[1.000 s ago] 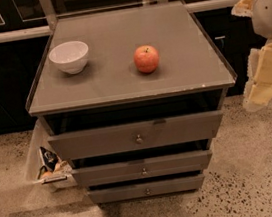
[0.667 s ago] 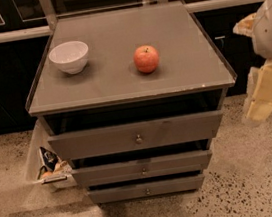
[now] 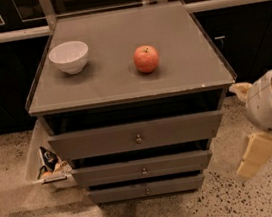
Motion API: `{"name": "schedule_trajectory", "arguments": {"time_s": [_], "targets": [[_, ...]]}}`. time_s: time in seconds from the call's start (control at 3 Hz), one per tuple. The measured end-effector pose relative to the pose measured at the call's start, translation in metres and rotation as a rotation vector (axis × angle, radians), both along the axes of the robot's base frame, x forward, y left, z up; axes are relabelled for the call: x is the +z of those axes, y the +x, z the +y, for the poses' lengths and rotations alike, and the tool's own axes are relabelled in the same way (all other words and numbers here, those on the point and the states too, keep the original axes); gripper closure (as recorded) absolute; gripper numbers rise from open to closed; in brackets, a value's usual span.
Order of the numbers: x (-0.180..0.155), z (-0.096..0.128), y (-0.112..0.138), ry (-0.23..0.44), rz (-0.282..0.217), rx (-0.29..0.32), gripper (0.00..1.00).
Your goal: Open middle drawer
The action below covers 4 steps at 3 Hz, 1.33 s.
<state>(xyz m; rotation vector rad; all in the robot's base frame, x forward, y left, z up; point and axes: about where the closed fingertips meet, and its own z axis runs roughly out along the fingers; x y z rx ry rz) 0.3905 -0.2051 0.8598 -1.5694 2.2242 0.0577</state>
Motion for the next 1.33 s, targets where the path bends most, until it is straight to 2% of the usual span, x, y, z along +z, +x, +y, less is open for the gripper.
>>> {"name": "schedule_trajectory", "arguments": {"time_s": [0.33, 0.67, 1.0, 1.33], "targets": [[-0.051, 0.011, -0.018, 0.04, 0.007, 0.027, 0.0], [-0.114, 0.016, -0.021, 0.079, -0.002, 0.08, 0.0], [-0.117, 0.016, -0.018, 0.082, -0.005, 0.074, 0.0], [-0.134, 0.015, -0.006, 0.046, -0.043, 0.123, 0.0]]}}
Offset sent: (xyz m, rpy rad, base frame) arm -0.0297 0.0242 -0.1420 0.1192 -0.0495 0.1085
